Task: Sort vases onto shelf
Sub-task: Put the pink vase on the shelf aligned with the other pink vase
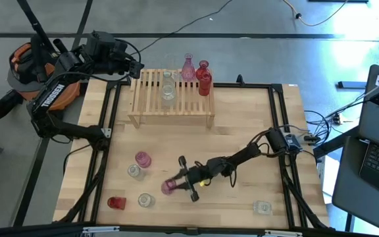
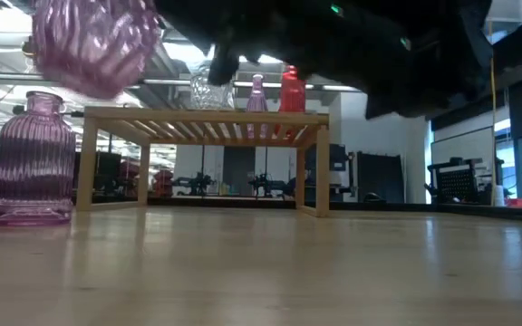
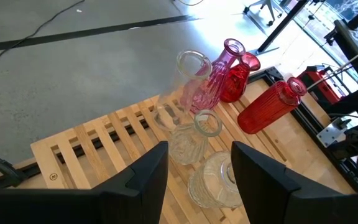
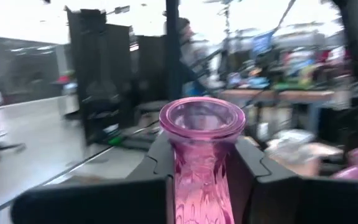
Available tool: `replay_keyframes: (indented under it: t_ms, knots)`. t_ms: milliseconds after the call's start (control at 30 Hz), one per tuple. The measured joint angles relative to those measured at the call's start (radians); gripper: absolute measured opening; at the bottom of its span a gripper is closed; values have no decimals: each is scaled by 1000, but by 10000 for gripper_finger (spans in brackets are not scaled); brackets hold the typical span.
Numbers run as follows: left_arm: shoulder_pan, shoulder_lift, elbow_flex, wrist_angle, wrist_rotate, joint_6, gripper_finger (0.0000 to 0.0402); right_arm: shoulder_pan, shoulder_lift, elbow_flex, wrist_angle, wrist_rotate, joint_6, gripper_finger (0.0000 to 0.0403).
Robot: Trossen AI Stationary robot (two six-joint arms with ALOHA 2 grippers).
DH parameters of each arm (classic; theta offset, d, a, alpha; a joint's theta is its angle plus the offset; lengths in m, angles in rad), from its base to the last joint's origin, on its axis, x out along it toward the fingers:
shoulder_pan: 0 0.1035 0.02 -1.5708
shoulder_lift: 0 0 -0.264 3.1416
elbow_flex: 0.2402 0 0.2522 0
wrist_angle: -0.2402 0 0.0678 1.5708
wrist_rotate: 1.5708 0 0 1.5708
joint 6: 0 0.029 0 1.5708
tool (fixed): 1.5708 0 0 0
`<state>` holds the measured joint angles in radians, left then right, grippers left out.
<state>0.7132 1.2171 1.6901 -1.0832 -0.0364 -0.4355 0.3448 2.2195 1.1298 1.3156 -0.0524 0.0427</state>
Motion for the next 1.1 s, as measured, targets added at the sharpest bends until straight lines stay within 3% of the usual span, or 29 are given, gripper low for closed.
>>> replay_keyframes:
  t_ms: [200,400,567,800,1000,1100]
  knots:
    - [0,0,0,0,0,0,169,-15,-32,96,-26,192,-149,46]
    - [0,0,0,0,0,0,169,-29,-86,234,-294,419,-345,49]
    - [0,0,0,0,0,0,169,-39,-104,345,-454,711,-463,47]
    - [0,0,0,0,0,0,169,-59,-105,365,-424,1177,-474,47]
    - [0,0,0,0,0,0,169,-85,-105,365,-397,1403,-434,47]
    - [0,0,0,0,0,0,169,-115,-105,365,-390,1466,-433,47]
